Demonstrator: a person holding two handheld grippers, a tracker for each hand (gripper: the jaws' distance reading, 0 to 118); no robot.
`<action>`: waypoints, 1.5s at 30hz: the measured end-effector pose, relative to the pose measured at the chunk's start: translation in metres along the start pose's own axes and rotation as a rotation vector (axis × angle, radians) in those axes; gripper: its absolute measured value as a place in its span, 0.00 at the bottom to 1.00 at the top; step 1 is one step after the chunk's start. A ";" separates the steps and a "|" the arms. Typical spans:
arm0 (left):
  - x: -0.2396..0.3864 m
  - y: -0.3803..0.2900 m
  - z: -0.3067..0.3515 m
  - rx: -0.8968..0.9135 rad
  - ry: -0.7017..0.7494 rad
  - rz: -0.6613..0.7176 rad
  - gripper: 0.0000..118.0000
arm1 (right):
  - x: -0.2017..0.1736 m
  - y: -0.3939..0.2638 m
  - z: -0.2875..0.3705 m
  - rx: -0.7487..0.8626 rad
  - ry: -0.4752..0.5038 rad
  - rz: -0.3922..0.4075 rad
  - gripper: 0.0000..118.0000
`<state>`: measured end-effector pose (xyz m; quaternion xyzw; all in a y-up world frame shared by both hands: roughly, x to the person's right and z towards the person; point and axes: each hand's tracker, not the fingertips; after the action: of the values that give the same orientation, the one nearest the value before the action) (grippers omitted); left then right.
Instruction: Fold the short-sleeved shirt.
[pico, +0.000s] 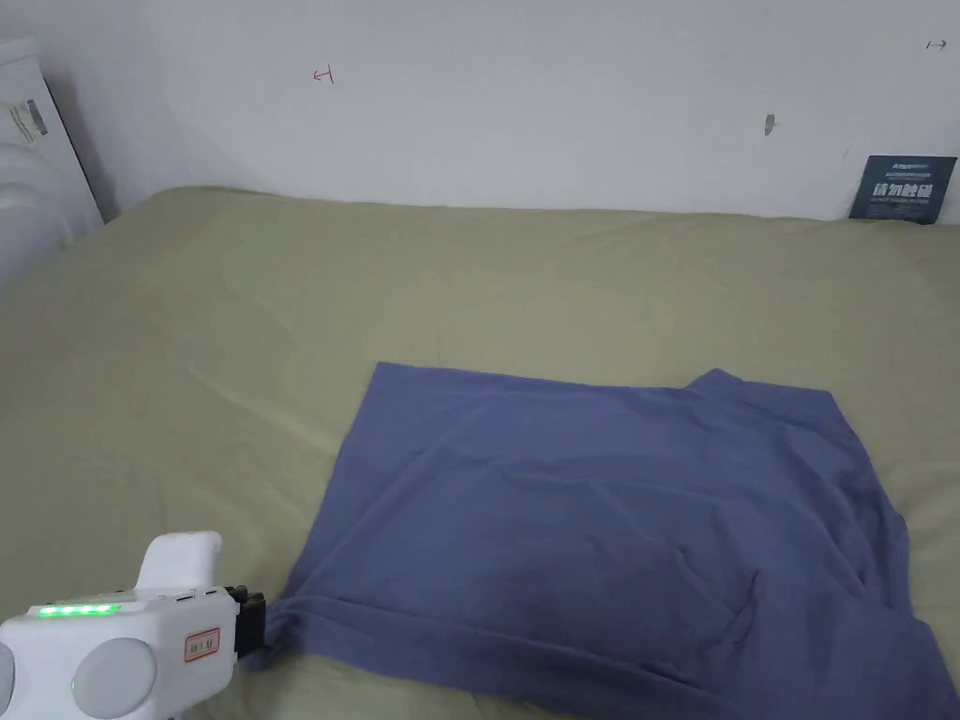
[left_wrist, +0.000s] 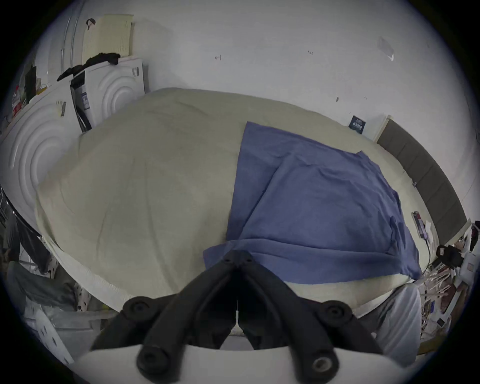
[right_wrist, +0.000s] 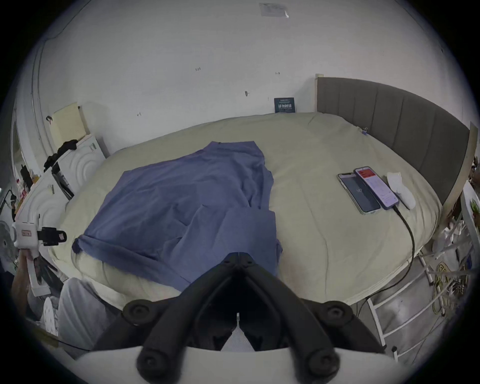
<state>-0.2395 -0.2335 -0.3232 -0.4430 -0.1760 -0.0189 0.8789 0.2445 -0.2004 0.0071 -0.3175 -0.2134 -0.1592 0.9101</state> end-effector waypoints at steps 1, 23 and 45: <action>-0.003 0.002 -0.005 -0.005 0.007 -0.009 0.01 | 0.001 -0.001 0.000 -0.007 0.000 -0.004 0.01; 0.018 0.008 -0.035 -0.121 -0.031 -0.028 0.04 | 0.033 -0.018 -0.027 -0.215 0.072 -0.008 0.05; 0.018 0.026 -0.020 -0.095 -0.029 -0.047 0.04 | 0.036 0.013 -0.043 -0.201 0.053 0.052 0.03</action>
<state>-0.2120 -0.2309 -0.3482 -0.4800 -0.1981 -0.0414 0.8536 0.2932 -0.2237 -0.0128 -0.4080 -0.1637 -0.1645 0.8830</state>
